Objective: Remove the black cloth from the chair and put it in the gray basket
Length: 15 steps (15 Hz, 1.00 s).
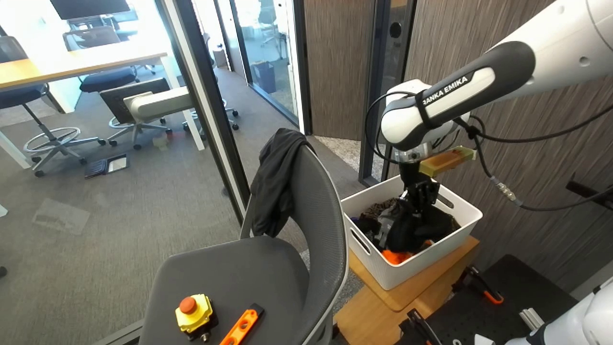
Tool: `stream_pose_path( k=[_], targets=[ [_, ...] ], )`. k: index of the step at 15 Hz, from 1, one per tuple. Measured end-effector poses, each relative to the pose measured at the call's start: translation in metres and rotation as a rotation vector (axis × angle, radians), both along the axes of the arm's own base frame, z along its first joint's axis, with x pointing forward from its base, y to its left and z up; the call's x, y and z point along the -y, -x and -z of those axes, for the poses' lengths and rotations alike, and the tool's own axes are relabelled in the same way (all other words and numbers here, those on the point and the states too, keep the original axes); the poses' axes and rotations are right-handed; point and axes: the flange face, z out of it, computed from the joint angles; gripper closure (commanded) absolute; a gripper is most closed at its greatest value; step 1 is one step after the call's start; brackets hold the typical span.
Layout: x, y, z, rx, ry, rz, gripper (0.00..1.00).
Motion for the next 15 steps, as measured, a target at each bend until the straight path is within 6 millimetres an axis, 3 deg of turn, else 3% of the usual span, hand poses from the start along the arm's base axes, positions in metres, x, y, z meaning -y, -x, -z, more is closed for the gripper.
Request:
stream_pose_path(
  k=[4,8,15],
  targets=[
    [0.0,-0.006,0.04,-0.04,-0.007,-0.009,0.85],
    [0.001,-0.027,0.072,0.068,-0.117,-0.109,0.85],
    [0.004,-0.049,0.11,0.172,-0.299,-0.29,0.85]
  ],
)
